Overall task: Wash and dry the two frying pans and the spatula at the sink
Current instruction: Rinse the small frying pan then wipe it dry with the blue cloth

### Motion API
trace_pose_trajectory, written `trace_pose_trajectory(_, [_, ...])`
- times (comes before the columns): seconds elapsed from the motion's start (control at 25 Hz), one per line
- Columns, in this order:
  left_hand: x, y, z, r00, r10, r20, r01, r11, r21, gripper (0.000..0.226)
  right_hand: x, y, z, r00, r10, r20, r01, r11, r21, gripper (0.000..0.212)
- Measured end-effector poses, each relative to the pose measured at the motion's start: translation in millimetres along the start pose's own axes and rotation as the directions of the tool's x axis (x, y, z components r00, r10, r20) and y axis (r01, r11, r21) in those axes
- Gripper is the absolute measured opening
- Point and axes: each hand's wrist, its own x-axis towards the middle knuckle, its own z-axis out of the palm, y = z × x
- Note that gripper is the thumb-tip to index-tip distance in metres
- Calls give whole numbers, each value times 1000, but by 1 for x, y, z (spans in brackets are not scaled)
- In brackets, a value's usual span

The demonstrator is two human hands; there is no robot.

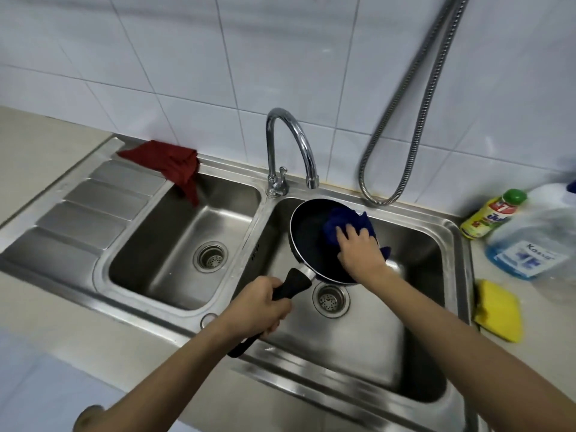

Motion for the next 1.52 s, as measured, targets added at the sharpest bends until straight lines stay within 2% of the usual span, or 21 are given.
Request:
trace_pose_trajectory(0.08, [1, -3, -2, 1000, 5, 11, -5, 1000, 27, 13, -18, -11, 2, 989, 37, 146, -64, 981, 183, 48])
trace_pose_trajectory(0.12, [1, -5, -2, 1000, 2, 18, -3, 998, 57, 11, -26, -21, 0, 976, 17, 215, -96, 926, 364, 39])
trace_pose_trajectory(0.16, [1, -6, -3, 1000, -5, 29, 2, 993, 114, 8, -35, -31, -3, 967, -18, 253, -131, 820, 557, 28])
trace_pose_trajectory(0.24, [1, -5, -8, 999, 0, 54, -16, 954, 298, 6, -51, -49, -7, 991, -21, 131, -96, 577, 811, 17])
trace_pose_trajectory(0.36, [3, 9, -30, 995, 47, 85, -85, 842, 532, 8, -59, -71, -11, 986, 132, -100, 64, 256, 965, 18])
trace_pose_trajectory(0.48, [-1, 24, -40, 990, 60, 128, -125, 799, 588, 9, -38, -72, -20, 952, 250, -178, 153, 115, 982, 21])
trace_pose_trajectory(0.52, [-4, 25, -36, 989, 55, 139, -126, 807, 576, 9, -29, -65, -23, 939, 269, -215, 179, 154, 972, 17])
trace_pose_trajectory(0.56, [-7, 23, -30, 989, 50, 139, -119, 824, 554, 10, -20, -55, -22, 927, 234, -294, 223, 287, 932, 14])
trace_pose_trajectory(0.6, [-10, 21, -23, 991, 49, 125, -109, 842, 529, 10, -14, -44, -18, 920, 126, -372, 264, 503, 823, 17])
trace_pose_trajectory(0.64, [-12, 16, -18, 994, 46, 99, -89, 863, 497, 10, -11, -33, -9, 923, -23, -385, 293, 690, 661, 28])
trace_pose_trajectory(0.72, [-13, 7, -10, 999, 24, 39, -38, 909, 416, 10, -11, -15, 7, 955, -205, -212, 272, 891, 364, 55])
trace_pose_trajectory(0.8, [-11, 2, -3, 1000, 2, 12, -6, 939, 345, 12, -16, -6, 16, 988, -153, 29, 145, 971, 188, 65])
trace_pose_trajectory(0.88, [-5, -2, 2, 1000, 10, -4, -8, 940, 342, 13, -21, -3, 15, 983, -28, 183, -6, 984, 180, 57])
trace_pose_trajectory(0.96, [-1, -7, 4, 999, 19, -35, -4, 921, 390, 14, -27, -8, 9, 961, -11, 276, -94, 926, 365, 37])
trace_pose_trajectory(1.0, [0, -10, 4, 1000, 3, -29, 8, 933, 359, 15, -32, -16, 7, 952, -20, 305, -157, 824, 544, 27])
trace_pose_trajectory(1.08, [-1, -15, 4, 998, -48, 26, 43, 982, 184, 20, -47, -45, 3, 960, -41, 278, -223, 487, 844, 16])
trace_pose_trajectory(1.2, [-9, -19, 2, 997, -80, 19, 77, 992, 102, 21, -54, -84, -6, 988, 124, 87, -109, 186, 977, 15])
trace_pose_trajectory(1.32, [-16, -19, -2, 992, -94, 79, 92, 995, 31, 17, -54, -99, -22, 952, 305, 24, -4, -65, 998, 7])
trace_pose_trajectory(1.4, [-21, -20, -4, 979, -125, 160, 145, 982, -119, 19, -51, -98, -24, 964, 264, -6, 45, -142, 989, 19])
trace_pose_trajectory(1.44, [-23, -19, -6, 971, -134, 197, 171, 967, -189, 20, -50, -95, -21, 980, 191, -49, 73, -119, 990, 28])
trace_pose_trajectory(1.52, [-26, -19, -9, 963, -120, 241, 184, 947, -265, 18, -46, -86, -15, 986, 38, -162, 162, 14, 987, 37])
